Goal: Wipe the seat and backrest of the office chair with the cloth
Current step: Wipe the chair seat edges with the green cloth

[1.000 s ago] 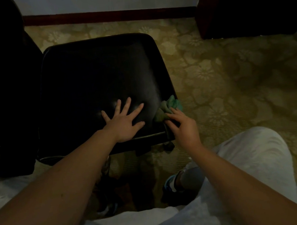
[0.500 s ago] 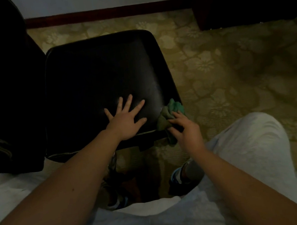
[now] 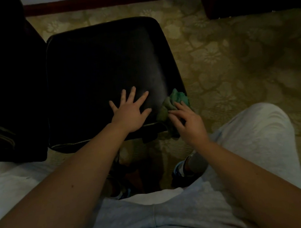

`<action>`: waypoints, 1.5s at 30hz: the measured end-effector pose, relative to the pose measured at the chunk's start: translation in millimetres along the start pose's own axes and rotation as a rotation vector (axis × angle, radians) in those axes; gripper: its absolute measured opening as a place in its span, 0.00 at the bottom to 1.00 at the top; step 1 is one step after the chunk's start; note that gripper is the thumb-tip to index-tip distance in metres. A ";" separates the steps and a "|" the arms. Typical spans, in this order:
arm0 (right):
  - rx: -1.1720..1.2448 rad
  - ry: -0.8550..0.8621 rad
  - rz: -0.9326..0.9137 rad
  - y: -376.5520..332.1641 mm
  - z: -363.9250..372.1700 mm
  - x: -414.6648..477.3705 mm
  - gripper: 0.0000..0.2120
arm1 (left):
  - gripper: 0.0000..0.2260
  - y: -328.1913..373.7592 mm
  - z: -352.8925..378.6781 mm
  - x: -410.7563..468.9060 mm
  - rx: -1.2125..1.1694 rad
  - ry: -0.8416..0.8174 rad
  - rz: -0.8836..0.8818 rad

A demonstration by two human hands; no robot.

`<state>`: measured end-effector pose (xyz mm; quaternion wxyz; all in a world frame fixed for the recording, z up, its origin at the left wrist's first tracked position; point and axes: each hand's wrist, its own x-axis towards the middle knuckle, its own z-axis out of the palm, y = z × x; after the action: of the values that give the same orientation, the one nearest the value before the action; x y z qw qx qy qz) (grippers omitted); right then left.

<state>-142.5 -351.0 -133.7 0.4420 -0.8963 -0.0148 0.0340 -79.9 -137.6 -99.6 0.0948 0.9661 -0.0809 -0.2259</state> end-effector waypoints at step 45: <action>-0.291 -0.051 -0.338 0.0 11.0 -3.0 0.09 | 0.29 -5.0 -6.8 1.4 -0.010 -0.091 0.015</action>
<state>-146.3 -342.4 -140.3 0.3069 -0.9342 -0.1807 -0.0203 -75.0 -132.0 -95.4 0.0976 0.9537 -0.0914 -0.2694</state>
